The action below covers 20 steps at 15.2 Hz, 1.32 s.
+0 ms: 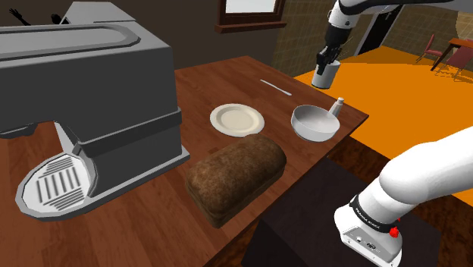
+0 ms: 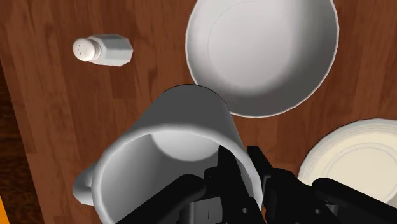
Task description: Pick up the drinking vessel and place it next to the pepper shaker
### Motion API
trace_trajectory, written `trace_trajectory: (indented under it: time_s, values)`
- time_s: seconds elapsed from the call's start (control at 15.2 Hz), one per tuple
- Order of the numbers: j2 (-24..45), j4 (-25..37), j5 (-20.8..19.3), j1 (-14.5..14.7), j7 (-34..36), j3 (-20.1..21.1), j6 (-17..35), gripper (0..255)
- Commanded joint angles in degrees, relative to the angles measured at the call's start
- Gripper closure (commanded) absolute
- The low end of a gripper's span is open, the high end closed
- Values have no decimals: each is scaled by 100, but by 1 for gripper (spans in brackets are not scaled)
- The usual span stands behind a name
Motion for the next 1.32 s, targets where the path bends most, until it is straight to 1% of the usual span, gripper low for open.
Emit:
trace_trajectory:
  time_s: [0.0, 0.4, 0.73, 0.99, 1.25]
  values:
    - [27, -13, -60, -105, -291, -203, 65, 255]
    - [258, 238, -175, -401, -1151, -808, 121, 255]
    - [625, 623, -165, -622, -1899, -1320, 163, 255]
    - [1039, 1047, -51, -799, -2530, -1722, 180, 255]
    - [1568, 1584, 183, -987, -3195, -2118, 162, 255]
